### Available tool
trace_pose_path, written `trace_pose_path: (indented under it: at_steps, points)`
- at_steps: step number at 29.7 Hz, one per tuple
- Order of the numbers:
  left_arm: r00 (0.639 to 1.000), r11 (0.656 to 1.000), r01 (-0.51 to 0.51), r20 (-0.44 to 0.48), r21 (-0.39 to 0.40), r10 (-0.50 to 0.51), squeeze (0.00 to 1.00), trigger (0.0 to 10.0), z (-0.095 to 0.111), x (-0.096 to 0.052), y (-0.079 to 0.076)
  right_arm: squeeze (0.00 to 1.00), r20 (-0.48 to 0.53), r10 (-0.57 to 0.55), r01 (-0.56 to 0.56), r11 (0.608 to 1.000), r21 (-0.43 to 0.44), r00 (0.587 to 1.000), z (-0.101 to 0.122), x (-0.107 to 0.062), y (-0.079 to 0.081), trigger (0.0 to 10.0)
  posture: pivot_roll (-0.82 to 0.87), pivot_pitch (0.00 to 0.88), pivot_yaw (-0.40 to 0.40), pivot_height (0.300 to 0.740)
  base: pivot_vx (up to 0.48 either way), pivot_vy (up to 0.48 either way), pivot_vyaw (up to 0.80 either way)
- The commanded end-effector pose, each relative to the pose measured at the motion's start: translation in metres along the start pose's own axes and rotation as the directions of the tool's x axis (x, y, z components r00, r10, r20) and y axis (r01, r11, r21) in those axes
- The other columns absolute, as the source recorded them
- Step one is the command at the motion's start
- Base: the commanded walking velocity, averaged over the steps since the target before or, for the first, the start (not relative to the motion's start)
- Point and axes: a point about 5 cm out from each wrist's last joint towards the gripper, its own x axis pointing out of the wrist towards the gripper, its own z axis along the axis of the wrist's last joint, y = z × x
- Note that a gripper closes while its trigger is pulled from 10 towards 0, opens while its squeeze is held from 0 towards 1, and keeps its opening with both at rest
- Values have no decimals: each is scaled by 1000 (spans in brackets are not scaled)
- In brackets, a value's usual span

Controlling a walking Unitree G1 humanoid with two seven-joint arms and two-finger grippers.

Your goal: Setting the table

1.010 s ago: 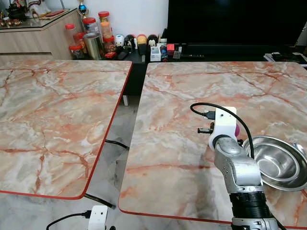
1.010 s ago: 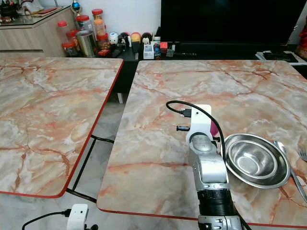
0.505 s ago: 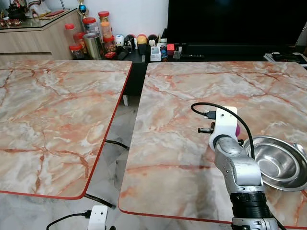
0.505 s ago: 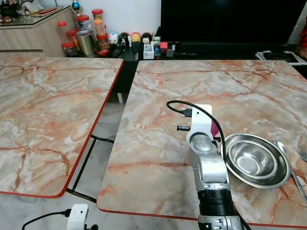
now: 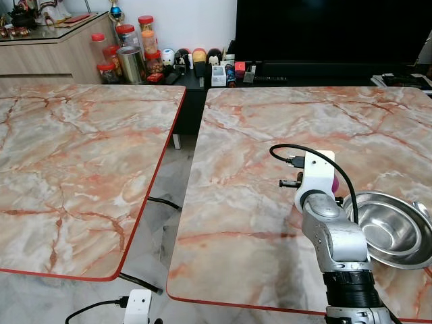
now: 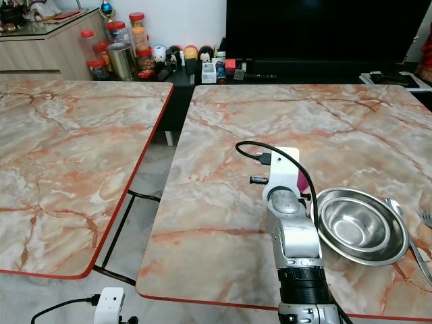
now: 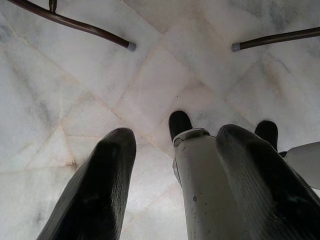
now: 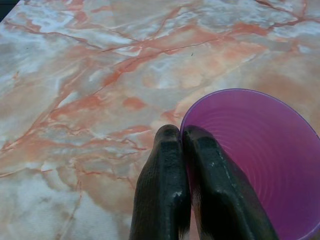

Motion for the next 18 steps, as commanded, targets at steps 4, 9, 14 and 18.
trace_pose_path:
  at_steps: [4,9,14,18]
  points:
    - [1000,1000,2,-18,8,-2,0,10000,-3,-1,2,635,10,1,-1,1000,11,1000,2,0,1,10000,-49,0,29,740,0,0,0]
    - [1000,1000,3,-18,11,-3,0,10000,-3,-1,1,1000,9,3,-3,1000,15,1000,2,0,2,10000,-47,0,28,740,0,0,0]
    - [1000,1000,3,-17,12,-3,0,10000,-3,-1,1,1000,11,-1,1,1000,13,1000,2,0,2,10000,-49,0,28,740,0,0,0]
    - [1000,1000,4,-17,12,-3,0,10000,-4,0,0,0,29,-13,12,999,32,999,5,0,1,10000,-49,0,28,740,0,0,0]
